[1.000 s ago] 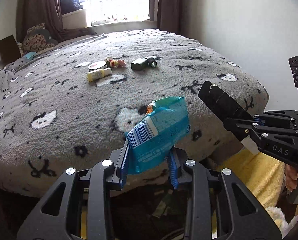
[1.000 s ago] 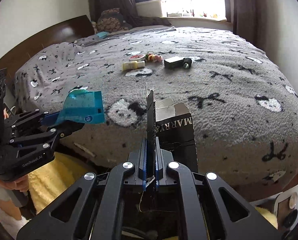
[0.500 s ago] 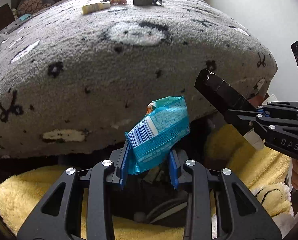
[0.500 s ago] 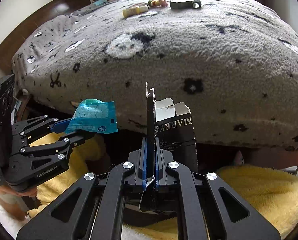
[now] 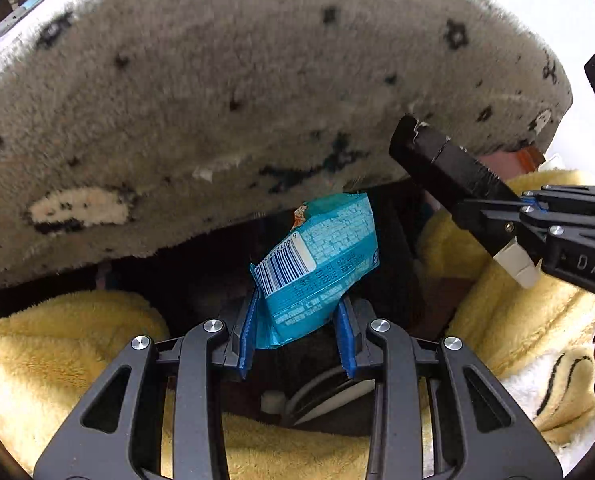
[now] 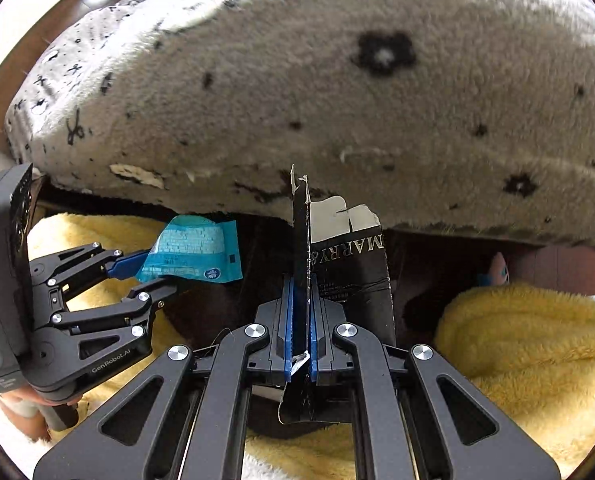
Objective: Collect trash
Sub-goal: 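Lower the packet and box into the bin and open both tools, then raise both open tools back up toward the bed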
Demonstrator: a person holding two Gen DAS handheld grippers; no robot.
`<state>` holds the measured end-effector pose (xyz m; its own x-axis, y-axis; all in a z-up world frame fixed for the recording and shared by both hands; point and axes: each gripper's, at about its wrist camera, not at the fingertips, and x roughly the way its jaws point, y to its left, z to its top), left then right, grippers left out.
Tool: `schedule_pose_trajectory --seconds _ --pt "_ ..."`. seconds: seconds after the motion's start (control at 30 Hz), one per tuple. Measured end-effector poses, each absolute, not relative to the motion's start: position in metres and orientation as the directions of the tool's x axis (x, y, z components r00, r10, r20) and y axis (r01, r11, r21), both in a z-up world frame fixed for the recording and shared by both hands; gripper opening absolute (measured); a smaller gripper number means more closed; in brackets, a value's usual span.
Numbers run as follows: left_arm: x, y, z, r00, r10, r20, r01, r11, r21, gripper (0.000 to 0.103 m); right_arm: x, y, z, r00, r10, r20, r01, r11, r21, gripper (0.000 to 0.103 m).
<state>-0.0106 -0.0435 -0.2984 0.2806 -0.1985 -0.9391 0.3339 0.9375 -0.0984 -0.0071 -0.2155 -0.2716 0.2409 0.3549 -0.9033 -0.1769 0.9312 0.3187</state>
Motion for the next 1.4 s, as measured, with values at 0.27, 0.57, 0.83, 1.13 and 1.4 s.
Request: schedule_pose_trajectory --seconds 0.27,0.57,0.83,1.13,1.4 --pt "-0.003 -0.044 -0.324 0.199 -0.214 -0.956 0.344 0.929 -0.137 0.032 0.001 -0.211 -0.300 0.162 0.368 -0.916 -0.158 0.926 0.344 0.007" --pt "-0.001 -0.048 -0.343 0.132 -0.237 -0.963 0.333 0.925 -0.182 0.043 0.008 -0.207 -0.314 0.123 0.371 -0.920 -0.146 0.924 0.353 0.010" --pt "-0.001 -0.045 -0.354 0.120 -0.237 -0.964 0.337 0.923 -0.185 0.050 0.015 -0.213 -0.313 0.129 0.369 -0.920 -0.115 0.928 0.355 0.012" --pt "-0.001 -0.056 -0.336 0.142 -0.252 -0.957 0.354 0.916 -0.188 0.074 0.018 -0.225 -0.295 0.209 0.348 -0.914 -0.094 0.937 0.336 0.064" --pt "0.004 -0.047 -0.287 0.278 -0.249 -0.928 0.343 0.928 -0.146 0.095 0.024 -0.233 -0.265 0.320 0.230 -0.919 -0.094 0.973 0.211 0.095"
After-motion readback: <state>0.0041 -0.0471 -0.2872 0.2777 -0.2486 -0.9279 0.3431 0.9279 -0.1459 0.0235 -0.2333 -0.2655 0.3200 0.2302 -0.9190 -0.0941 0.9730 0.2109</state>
